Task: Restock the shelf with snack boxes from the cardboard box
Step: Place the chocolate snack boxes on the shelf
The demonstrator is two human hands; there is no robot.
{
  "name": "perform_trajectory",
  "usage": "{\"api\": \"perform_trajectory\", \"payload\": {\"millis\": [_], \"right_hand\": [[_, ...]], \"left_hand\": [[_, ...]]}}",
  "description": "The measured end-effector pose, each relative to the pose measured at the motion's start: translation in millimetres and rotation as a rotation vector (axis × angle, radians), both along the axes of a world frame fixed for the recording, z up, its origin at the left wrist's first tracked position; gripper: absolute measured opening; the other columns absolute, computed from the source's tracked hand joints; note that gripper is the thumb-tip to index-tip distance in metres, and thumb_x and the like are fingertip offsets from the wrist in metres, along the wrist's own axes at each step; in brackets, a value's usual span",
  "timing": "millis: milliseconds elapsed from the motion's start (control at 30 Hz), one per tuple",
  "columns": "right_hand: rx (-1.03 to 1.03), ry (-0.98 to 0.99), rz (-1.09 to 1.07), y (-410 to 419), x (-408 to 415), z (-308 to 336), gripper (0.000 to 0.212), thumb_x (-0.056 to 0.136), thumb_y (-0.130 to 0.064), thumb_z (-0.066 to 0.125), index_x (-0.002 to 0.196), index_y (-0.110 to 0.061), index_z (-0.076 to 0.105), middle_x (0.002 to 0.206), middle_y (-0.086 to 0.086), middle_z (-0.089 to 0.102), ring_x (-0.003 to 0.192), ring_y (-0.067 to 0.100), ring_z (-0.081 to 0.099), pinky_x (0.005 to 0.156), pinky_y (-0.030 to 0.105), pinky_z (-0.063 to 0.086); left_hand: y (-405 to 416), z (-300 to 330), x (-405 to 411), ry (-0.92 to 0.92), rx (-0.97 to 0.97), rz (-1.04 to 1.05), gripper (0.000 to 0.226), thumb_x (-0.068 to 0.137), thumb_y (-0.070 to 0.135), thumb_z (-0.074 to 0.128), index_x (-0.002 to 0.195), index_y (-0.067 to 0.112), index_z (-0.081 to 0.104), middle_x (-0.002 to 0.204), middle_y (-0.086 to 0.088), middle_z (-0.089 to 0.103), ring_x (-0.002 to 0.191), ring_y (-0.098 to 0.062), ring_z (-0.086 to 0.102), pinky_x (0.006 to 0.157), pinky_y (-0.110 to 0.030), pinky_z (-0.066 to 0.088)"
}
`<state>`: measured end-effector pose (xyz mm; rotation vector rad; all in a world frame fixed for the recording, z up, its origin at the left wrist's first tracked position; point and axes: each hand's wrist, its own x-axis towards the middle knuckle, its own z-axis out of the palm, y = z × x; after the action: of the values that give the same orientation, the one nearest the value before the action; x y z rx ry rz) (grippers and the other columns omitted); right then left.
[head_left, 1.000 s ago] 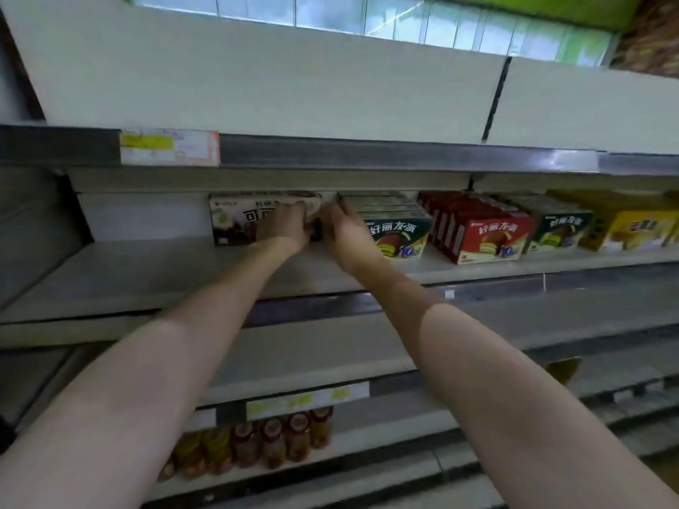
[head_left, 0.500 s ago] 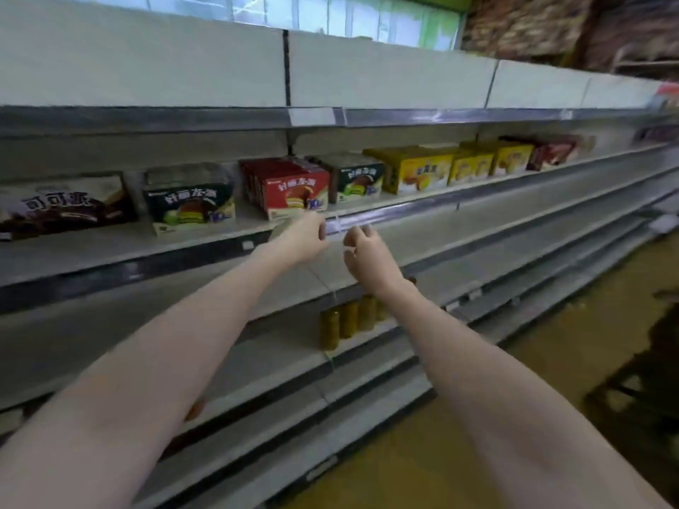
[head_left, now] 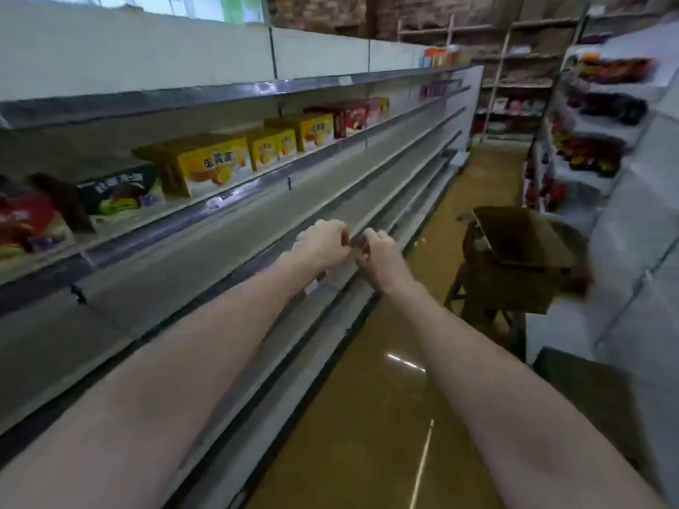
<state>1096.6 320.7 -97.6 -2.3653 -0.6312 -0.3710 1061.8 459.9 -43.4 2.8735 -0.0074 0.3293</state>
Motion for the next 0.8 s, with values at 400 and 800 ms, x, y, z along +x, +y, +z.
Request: {"api": "perform_trajectory", "payload": {"millis": [400, 800], "right_hand": [[-0.068, 0.053, -0.229, -135, 206, -11, 0.014, 0.093, -0.017, 0.06, 0.106, -0.016, 0.062, 0.104, 0.006, 0.056, 0.1, 0.025, 0.056, 0.087, 0.041, 0.052], [0.031, 0.201, -0.432, -246, 361, -65, 0.012, 0.095, -0.02, 0.062, 0.107, -0.019, 0.061, 0.108, 0.003, 0.057, 0.103, 0.019, 0.057, 0.092, 0.039, 0.054]], "left_hand": [[-123, -36, 249, 0.065, -0.037, -0.234, 0.005, 0.088, 0.027, 0.058, 0.084, 0.024, 0.058, 0.091, -0.003, 0.066, 0.089, -0.025, 0.065, 0.074, -0.036, 0.054], [-222, -72, 427, 0.158, -0.047, -0.37, 0.006, 0.09, 0.026, 0.061, 0.091, 0.021, 0.064, 0.088, 0.001, 0.065, 0.082, -0.015, 0.064, 0.074, -0.036, 0.058]]}}
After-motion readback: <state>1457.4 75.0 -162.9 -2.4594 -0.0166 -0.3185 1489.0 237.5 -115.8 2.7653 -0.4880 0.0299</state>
